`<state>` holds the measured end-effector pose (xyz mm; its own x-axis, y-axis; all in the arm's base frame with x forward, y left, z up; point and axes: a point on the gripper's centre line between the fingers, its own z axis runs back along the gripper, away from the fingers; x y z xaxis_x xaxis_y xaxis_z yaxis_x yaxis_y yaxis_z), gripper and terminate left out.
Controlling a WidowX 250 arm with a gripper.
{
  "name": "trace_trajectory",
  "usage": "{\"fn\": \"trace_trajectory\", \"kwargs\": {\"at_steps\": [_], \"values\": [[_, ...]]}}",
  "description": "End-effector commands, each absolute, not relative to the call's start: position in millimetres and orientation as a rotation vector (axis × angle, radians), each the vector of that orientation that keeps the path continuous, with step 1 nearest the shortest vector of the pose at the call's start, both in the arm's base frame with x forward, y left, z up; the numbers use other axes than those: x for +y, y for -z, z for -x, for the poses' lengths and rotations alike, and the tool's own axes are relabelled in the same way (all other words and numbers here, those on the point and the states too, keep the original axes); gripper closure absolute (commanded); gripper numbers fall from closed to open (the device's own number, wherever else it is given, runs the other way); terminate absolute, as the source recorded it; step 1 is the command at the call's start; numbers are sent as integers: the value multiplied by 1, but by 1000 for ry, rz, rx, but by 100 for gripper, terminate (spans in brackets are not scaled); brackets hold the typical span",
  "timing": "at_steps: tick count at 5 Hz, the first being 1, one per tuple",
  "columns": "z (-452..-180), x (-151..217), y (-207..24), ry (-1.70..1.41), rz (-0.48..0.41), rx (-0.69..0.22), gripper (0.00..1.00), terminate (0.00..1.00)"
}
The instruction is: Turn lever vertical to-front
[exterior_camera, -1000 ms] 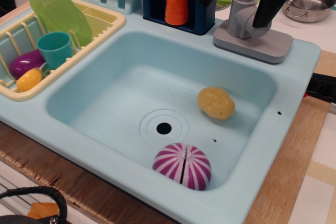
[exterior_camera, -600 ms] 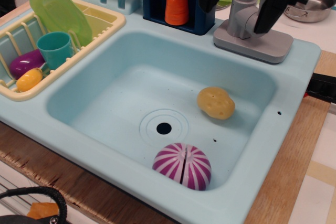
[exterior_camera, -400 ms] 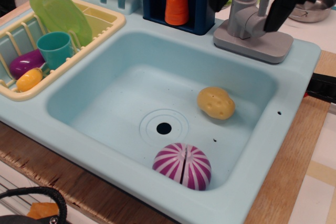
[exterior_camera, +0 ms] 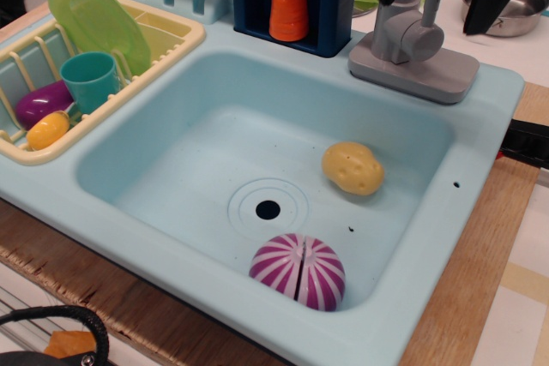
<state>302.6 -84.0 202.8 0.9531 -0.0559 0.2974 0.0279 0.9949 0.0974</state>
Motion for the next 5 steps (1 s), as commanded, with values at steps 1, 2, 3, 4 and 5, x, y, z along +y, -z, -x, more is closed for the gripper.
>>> {"fn": "trace_trajectory", "kwargs": {"at_steps": [1, 2, 3, 4, 5], "values": [[-318, -78, -220, 58, -111, -377, 0, 0], [-324, -78, -217, 54, -113, -400, 0, 0], [-328, -81, -210, 45, -108, -404, 0, 0], [-327, -82, -202, 27, -106, -380, 100, 0], [-329, -85, -196, 21, -102, -374, 100, 0]]}}
